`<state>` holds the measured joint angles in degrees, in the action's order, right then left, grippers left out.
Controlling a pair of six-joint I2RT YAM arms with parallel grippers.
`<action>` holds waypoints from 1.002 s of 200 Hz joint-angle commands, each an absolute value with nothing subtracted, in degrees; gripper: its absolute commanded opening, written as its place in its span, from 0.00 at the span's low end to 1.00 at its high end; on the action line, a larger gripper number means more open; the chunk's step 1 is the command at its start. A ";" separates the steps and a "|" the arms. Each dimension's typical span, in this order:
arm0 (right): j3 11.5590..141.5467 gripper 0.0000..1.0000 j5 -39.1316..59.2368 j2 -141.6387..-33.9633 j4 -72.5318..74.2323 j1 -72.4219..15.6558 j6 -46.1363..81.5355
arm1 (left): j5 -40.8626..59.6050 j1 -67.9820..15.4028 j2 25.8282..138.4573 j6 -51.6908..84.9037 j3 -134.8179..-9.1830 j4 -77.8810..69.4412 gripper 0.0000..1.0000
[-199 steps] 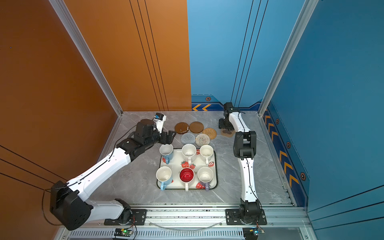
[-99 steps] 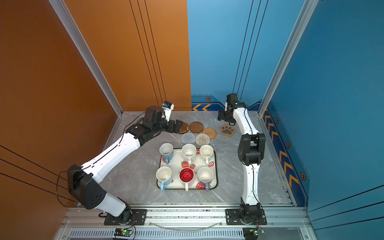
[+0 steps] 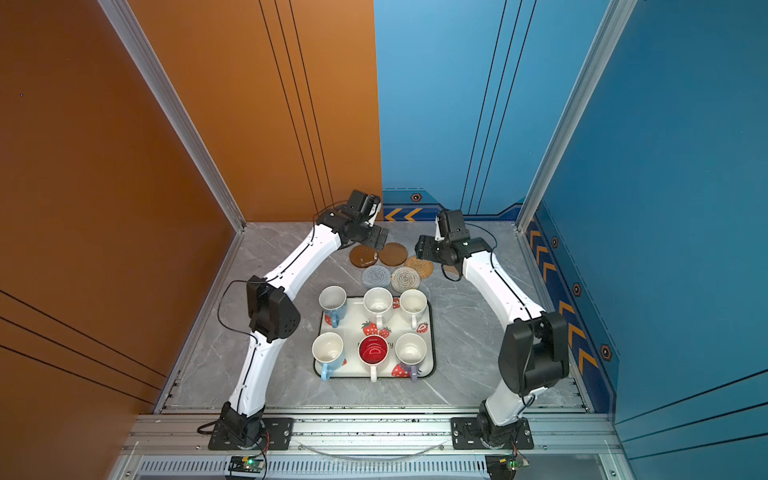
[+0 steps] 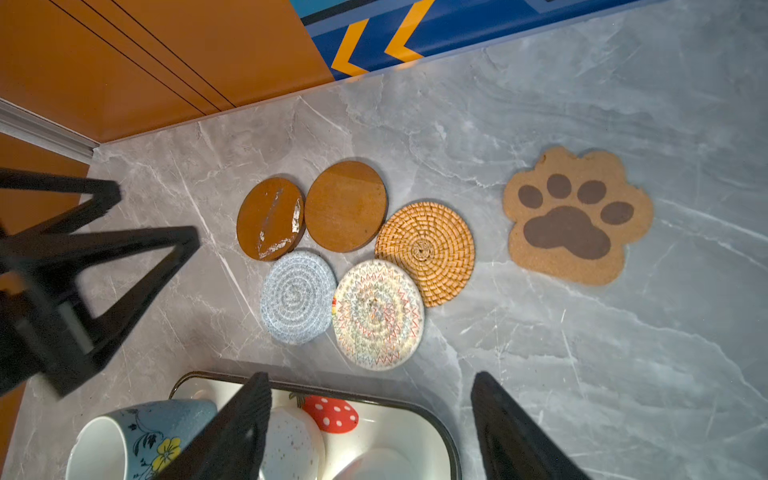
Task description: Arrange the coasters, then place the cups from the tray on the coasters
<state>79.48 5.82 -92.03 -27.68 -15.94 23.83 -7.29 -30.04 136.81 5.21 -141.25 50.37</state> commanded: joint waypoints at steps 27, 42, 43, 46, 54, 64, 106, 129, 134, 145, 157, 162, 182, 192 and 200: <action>66.63 0.76 -0.50 -80.33 -23.32 -16.64 29.01 | -6.33 -27.51 145.15 7.90 -150.12 55.55 0.98; 63.59 0.76 -0.93 -78.02 -22.91 -16.46 30.08 | -4.76 -27.04 147.55 8.71 -151.92 55.47 0.98; 63.43 0.76 -0.99 -77.90 -22.92 -16.45 30.16 | -4.66 -27.01 147.74 8.75 -152.03 55.51 0.98; 63.03 0.76 -0.98 -77.59 -22.72 -16.44 30.33 | -4.42 -27.03 148.20 8.76 -152.39 55.52 0.98; 62.01 0.76 -0.80 -76.80 -22.43 -16.27 30.66 | -3.90 -26.89 149.16 8.47 -152.90 55.48 0.98; 61.09 0.76 -0.70 -76.15 -22.41 -16.09 30.91 | -4.16 -26.88 149.96 8.12 -152.93 55.39 0.98; 60.14 0.76 0.73 -76.54 -22.94 -15.63 31.29 | -3.42 -26.88 152.24 5.62 -152.68 55.44 0.98; 59.93 0.76 1.68 -76.98 -22.51 -15.67 31.60 | -1.33 -26.89 152.84 4.59 -152.21 55.41 0.98; 59.73 0.76 1.84 -76.99 -22.34 -15.64 31.70 | -1.19 -26.92 152.84 4.64 -151.94 55.38 0.98; 59.66 0.76 1.87 -76.99 -22.24 -15.64 31.88 | -1.01 -26.89 152.84 4.44 -151.30 55.42 0.98; 59.61 0.76 2.02 -77.16 -22.02 -15.64 31.98 | -1.58 -26.92 152.93 4.13 -150.70 55.39 0.98; 59.77 0.76 2.18 -77.23 -21.91 -15.65 31.99 | -2.00 -26.85 153.00 4.05 -150.61 55.39 0.98; 59.67 0.76 2.68 -77.60 -21.63 -15.67 32.07 | -4.70 -26.69 153.83 4.08 -150.63 55.38 0.98; 59.73 0.76 2.99 -77.78 -21.45 -15.64 32.16 | -4.71 -26.49 154.36 3.98 -150.73 55.42 0.99; 59.77 0.76 3.10 -77.87 -21.45 -15.64 32.15 | -4.36 -26.25 154.67 3.89 -150.70 55.40 0.99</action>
